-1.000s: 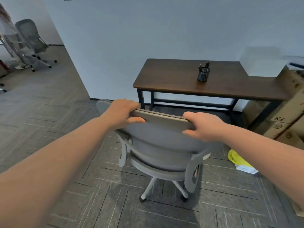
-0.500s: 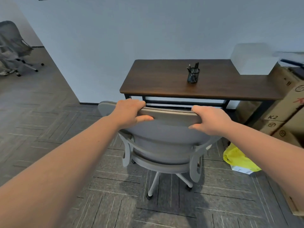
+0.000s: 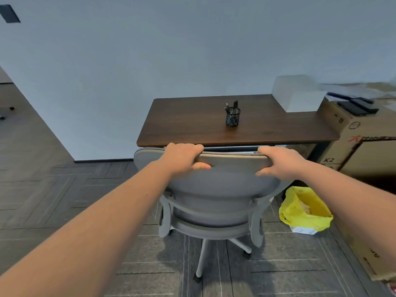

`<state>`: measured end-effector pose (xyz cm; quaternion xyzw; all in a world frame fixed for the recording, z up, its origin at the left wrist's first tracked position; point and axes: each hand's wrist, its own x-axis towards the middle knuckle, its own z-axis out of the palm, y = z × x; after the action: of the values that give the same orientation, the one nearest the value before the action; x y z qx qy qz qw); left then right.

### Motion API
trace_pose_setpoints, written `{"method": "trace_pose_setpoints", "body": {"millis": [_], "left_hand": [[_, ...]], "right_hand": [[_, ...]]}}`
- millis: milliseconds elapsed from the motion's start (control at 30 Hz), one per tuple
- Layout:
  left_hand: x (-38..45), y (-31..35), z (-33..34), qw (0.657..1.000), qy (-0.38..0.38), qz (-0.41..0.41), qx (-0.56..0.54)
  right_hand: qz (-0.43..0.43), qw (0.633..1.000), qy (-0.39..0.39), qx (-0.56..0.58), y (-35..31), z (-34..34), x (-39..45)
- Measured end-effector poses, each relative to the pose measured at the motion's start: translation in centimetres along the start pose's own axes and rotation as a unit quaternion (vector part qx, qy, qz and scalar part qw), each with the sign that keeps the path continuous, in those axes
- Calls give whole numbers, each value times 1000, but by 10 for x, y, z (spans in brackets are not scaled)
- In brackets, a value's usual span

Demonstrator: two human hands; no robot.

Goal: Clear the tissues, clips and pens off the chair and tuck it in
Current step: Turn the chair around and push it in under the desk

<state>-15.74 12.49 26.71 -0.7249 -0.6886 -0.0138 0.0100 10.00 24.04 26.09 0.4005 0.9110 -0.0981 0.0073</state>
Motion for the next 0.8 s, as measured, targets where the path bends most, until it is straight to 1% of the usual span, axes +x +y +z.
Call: {"method": "trace_pose_setpoints", "body": {"millis": [133,400,567,800], "left_hand": [[13,8,-3,1000,-29,0,-6],[40,21,-6,998,-48,4,-27],[61,29,-6,998,-51,-8,-33],[63,30,-8,998,-65,-15,-14]], "right_hand": [[-1,1000,-17,10,14,-6,9],[2,999,-33,2,41,-17,27],[11,999,-29,-9,59,-25,39],[-14,1000,-20,-20,69,-19,44]]}}
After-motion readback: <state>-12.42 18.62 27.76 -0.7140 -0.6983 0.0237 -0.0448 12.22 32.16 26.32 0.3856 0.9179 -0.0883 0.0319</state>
